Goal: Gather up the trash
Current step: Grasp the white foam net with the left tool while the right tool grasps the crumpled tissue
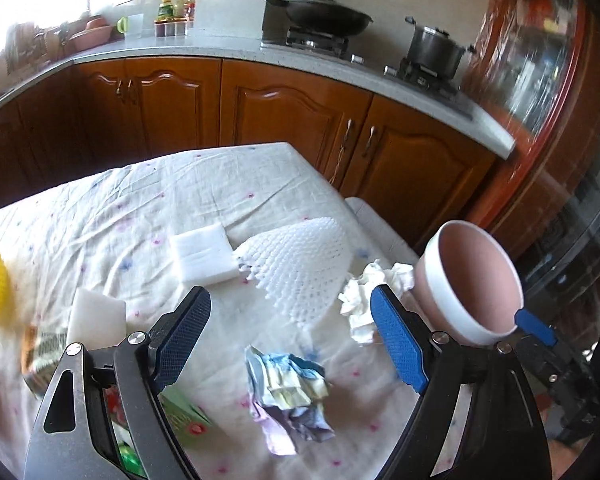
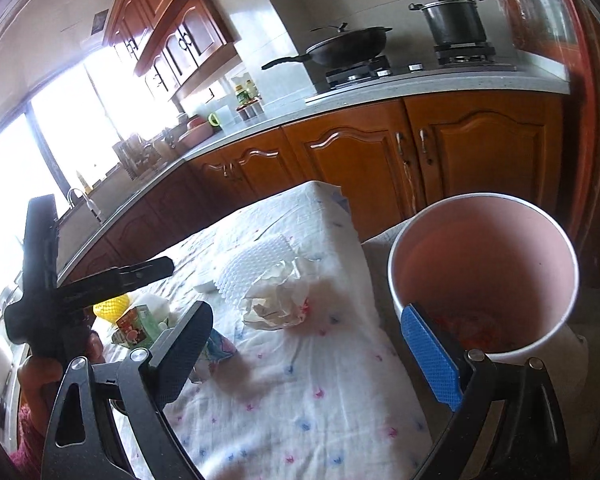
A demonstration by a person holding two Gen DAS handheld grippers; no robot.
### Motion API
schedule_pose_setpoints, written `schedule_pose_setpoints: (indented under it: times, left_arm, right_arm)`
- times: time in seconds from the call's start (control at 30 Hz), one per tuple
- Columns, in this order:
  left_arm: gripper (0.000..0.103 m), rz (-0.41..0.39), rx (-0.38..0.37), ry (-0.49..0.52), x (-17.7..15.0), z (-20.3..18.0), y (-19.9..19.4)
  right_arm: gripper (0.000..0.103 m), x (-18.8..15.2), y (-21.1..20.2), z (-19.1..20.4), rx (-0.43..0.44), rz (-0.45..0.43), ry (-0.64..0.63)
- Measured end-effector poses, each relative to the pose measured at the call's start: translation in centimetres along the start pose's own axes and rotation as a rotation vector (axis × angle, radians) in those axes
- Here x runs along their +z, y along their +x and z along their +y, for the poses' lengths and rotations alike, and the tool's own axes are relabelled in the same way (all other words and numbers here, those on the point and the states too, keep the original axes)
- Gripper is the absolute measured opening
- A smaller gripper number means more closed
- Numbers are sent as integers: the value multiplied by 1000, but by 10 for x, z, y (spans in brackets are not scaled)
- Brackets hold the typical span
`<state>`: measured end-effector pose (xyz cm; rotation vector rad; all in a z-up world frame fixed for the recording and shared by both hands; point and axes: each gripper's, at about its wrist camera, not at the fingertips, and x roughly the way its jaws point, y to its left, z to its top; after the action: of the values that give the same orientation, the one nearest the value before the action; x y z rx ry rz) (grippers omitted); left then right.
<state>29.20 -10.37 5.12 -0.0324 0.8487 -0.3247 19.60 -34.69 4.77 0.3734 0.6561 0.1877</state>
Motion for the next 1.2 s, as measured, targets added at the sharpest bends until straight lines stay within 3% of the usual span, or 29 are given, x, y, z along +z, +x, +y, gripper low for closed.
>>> schedule_pose_setpoints:
  times: [0.17,0.27,0.57,0.67,0.7,0.73,0.77,0.83,0.87,0.9,1.2]
  left_arm:
    - [84,32,5,43,14,4,14]
    - [84,61,31,77,25,4,28]
    - [84,142,21,166,37,-7,72]
    - [84,175,23,188,36,-12,89]
    - [83,187,19,192,35,-13,94]
    - [78,202,16,195,34,-13,99]
    - [73,214,15,197,33,-13,104]
    - [38,243,5,204,29,-14,111]
    - [29,256,-5,206,28,-14,113]
    - [14,263,-18,206,27,-14,115]
    - [10,160,-57,206,32,-19,69]
  right_arm:
    - [96,2,14,4,33,10,1]
    - [89,4,26,4,47,28,16]
    - [59,13,81,4,57,113,31]
    - [46,14,99,-1,58,147,47]
    - [36,13,104,-3,59,155,55]
    - [22,12,109,-6,55,164,62]
    - [19,12,111,-7,55,171,66]
    - [17,10,113,-10,66,173,76]
    - [16,10,112,-10,66,170,74]
    - [14,9,111,-10,68,168,72]
    - [10,7,82,-10,88,116,85]
